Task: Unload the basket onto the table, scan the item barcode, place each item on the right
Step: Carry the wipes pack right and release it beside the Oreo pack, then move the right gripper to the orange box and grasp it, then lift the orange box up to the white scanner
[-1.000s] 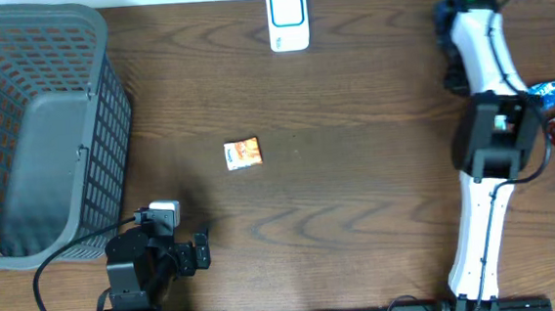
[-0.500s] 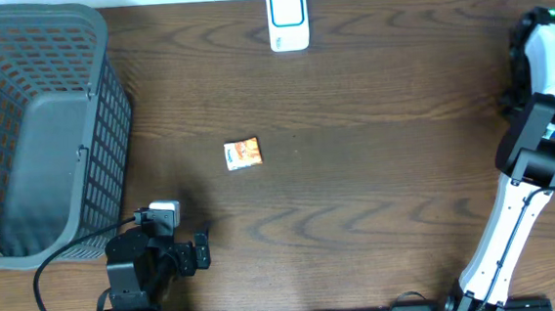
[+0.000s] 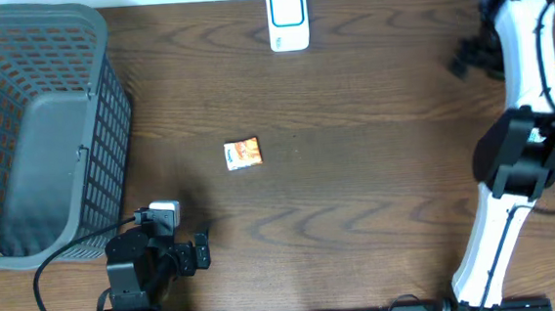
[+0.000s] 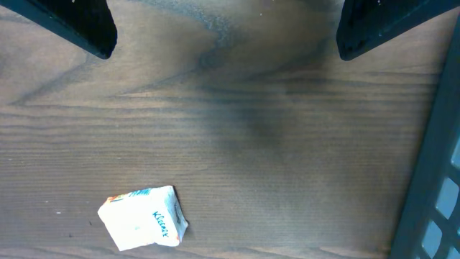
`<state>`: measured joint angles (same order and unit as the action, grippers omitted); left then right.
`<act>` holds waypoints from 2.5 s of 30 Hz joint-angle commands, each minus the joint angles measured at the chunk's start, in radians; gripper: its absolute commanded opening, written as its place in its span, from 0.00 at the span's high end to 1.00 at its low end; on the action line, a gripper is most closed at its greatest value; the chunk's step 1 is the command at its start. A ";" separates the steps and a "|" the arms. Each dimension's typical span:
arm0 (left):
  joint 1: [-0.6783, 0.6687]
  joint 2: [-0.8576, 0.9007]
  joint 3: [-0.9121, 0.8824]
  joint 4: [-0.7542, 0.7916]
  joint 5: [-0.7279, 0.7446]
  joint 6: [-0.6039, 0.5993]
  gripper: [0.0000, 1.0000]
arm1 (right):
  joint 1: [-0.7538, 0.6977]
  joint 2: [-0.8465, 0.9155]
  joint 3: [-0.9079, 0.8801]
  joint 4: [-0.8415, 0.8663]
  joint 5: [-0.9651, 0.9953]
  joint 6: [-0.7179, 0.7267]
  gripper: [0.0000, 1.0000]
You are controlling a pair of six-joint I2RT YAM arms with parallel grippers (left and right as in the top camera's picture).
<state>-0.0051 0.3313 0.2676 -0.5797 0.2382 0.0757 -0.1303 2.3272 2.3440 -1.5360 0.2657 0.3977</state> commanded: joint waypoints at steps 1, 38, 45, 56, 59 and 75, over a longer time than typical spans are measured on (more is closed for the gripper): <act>-0.001 -0.001 -0.002 0.000 0.012 -0.002 0.02 | 0.121 -0.104 0.027 0.008 -0.383 -0.064 0.01; -0.001 -0.001 -0.002 0.000 0.012 -0.002 0.02 | 0.906 0.244 -0.058 0.336 -0.234 0.084 0.02; -0.001 -0.001 -0.002 0.000 0.012 -0.002 0.02 | 0.909 0.243 -0.057 0.276 -0.276 0.085 0.31; -0.001 -0.001 -0.002 0.000 0.012 -0.002 0.02 | 0.844 0.155 -0.047 0.066 -0.304 0.075 0.45; -0.001 -0.001 -0.002 0.000 0.012 -0.002 0.02 | 0.809 0.114 -0.047 -0.005 -0.359 0.040 0.44; -0.001 -0.001 -0.002 0.000 0.012 -0.002 0.02 | 0.652 0.063 -0.065 -0.166 -0.740 -0.171 0.43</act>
<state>-0.0051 0.3313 0.2676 -0.5797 0.2382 0.0757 0.5217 2.4008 2.2875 -1.7012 -0.3859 0.2565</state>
